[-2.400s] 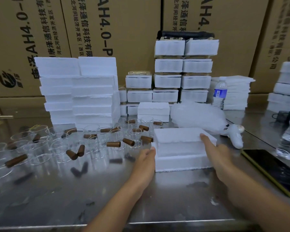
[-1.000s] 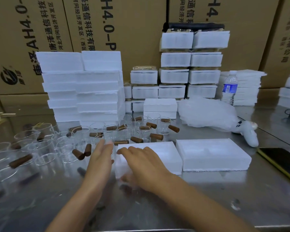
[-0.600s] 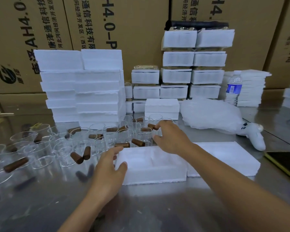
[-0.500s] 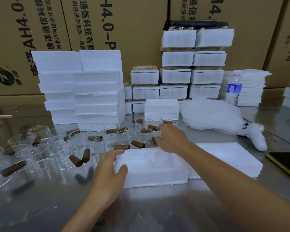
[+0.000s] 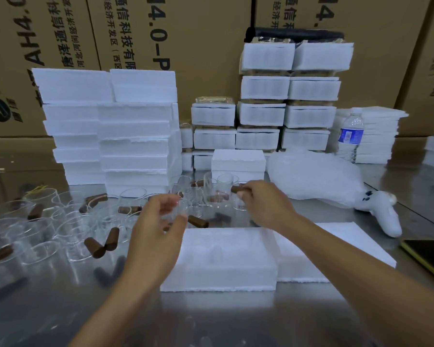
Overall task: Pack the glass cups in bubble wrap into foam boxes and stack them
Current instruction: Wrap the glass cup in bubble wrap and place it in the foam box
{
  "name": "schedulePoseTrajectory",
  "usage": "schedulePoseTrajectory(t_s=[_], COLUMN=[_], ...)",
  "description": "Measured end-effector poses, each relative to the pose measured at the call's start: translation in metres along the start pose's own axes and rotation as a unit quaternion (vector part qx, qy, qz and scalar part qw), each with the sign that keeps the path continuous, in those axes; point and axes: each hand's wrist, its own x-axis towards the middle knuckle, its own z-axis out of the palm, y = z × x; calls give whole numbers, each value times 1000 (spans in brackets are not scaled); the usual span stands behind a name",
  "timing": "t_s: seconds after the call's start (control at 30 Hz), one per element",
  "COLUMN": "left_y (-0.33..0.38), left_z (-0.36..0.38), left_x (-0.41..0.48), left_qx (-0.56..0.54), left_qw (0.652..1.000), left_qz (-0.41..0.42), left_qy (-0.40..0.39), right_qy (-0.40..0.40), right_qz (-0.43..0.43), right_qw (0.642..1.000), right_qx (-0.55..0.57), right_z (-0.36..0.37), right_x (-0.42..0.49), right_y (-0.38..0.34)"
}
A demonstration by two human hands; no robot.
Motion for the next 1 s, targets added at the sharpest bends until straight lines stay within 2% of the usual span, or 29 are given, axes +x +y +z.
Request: schedulePoseTrajectory(t_s=[0.07,0.13,0.23,0.33,0.4,0.47,0.53,0.67,0.73,0.87,1.0], left_y=[11,22,37,44,43,38,33,27,26,22,22], left_z=[11,24,43,61,69,74,73,67,66,66,68], left_x=[9,19,31,34,34,35,38,43,45,48,48], left_qx=[-63,-207,-437,-524,-555,-581,-611,-642,-635,-633,-635], left_qw=[998,974,874,795,769,754,736,719,726,730,730], left_qz=[-25,-90,-184,-222,-236,-244,-252,-248,-248,-249,-241], left_qy=[1,-16,-112,-210,-212,-185,-148,-97,-88,-72,-75], right_qy=[36,27,-50,-77,-73,-53,0,158,157,78,121], right_qz=[-17,-37,-62,-90,-101,-83,-31,82,111,154,137], right_qw=[994,974,944,941,945,946,953,968,976,982,972], right_qx=[103,221,321,316,302,308,303,176,99,-72,-151], right_z=[-16,-34,-59,-69,-69,-69,-65,-50,-39,-22,-17], right_x=[-4,-11,-22,-25,-24,-15,3,42,50,52,56], right_y=[4,7,14,24,31,43,61,113,138,167,167])
